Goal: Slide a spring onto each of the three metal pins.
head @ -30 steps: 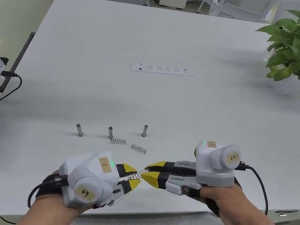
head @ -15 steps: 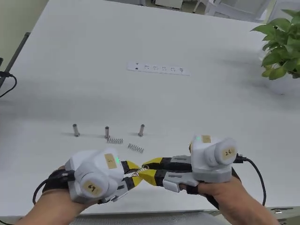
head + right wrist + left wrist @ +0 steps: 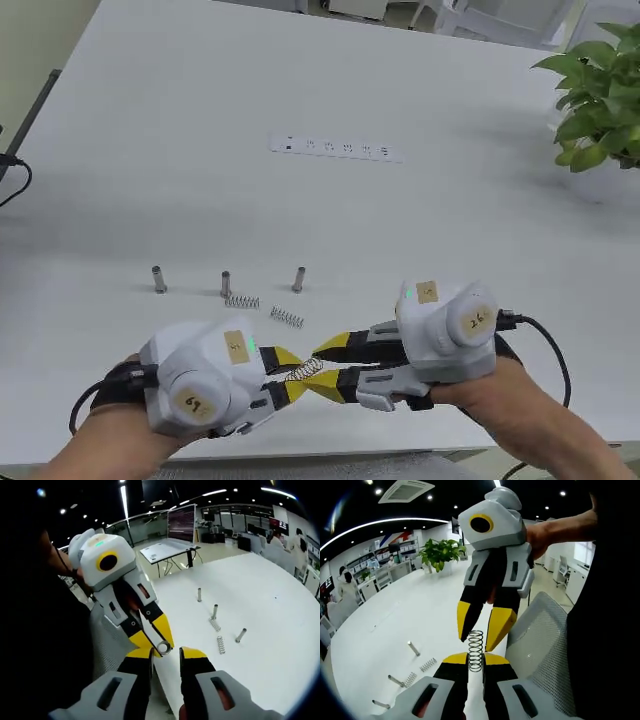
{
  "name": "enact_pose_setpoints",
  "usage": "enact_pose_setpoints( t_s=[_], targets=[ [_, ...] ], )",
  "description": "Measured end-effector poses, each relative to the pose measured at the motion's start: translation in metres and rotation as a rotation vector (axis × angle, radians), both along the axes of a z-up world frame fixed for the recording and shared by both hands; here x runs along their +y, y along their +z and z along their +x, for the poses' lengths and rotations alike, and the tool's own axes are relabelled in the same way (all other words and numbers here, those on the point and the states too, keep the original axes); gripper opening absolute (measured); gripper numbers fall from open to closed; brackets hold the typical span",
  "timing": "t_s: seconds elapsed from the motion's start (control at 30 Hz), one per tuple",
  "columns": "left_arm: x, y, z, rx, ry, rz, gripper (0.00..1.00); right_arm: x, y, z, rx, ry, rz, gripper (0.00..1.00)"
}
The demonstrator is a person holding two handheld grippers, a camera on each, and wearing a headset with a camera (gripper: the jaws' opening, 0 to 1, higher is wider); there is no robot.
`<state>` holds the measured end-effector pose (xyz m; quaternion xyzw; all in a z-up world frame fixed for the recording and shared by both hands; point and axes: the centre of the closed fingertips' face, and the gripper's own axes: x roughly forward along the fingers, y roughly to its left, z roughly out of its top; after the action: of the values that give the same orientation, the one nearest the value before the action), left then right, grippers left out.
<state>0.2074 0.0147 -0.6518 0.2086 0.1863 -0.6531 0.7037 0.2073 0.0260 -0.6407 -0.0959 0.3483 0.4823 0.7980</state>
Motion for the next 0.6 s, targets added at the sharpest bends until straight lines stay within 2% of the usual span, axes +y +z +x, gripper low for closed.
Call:
enact_pose_setpoints(
  t_s=[0.13,0.23,0.6],
  targets=[
    [-0.002,0.000,-0.003,0.001,-0.019,0.002,0.02,-0.002,-0.002,-0.003,-0.021,0.081,-0.081,0.20],
    [-0.004,0.000,-0.005,0.000,-0.029,0.002,0.02,-0.001,-0.003,-0.006,-0.026,0.123,-0.120,0.20],
    [-0.006,-0.003,-0.011,-0.027,-0.079,0.031,0.02,0.002,-0.007,-0.013,-0.047,0.242,-0.192,0.15]
  ],
)
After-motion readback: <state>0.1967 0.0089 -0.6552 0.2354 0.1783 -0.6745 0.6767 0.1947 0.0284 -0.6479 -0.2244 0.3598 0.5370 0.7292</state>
